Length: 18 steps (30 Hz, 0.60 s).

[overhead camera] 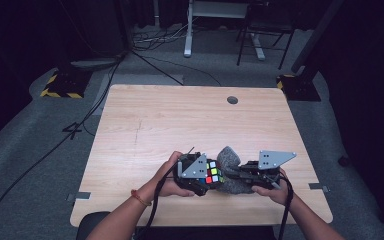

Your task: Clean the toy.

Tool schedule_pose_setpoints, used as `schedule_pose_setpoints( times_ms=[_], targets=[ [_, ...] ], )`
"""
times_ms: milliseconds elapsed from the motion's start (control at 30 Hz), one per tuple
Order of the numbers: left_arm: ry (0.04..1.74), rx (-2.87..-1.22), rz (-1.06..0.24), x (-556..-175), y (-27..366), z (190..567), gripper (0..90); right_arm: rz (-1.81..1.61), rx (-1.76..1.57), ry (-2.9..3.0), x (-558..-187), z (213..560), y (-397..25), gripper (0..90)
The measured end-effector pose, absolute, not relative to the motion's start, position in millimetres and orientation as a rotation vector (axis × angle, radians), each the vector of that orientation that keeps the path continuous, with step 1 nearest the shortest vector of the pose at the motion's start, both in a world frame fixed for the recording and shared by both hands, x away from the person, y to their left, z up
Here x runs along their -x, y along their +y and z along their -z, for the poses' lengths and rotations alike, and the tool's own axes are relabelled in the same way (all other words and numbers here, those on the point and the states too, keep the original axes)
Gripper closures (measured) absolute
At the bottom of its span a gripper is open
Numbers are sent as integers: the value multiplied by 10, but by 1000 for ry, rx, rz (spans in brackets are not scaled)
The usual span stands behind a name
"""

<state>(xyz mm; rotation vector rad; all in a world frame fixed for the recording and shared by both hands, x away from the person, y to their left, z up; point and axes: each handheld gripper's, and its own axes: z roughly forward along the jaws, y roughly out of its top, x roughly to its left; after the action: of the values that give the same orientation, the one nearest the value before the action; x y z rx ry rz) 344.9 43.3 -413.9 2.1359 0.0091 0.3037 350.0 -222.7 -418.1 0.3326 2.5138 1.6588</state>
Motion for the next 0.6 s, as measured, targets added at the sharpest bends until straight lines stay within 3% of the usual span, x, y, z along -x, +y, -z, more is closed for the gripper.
schedule_pose_setpoints(
  times_ms=[600],
  targets=[
    [9,-2209,-305,-3436,263,4276,333,-1765,-195,2413,-3293,3956,-2172,807]
  ],
)
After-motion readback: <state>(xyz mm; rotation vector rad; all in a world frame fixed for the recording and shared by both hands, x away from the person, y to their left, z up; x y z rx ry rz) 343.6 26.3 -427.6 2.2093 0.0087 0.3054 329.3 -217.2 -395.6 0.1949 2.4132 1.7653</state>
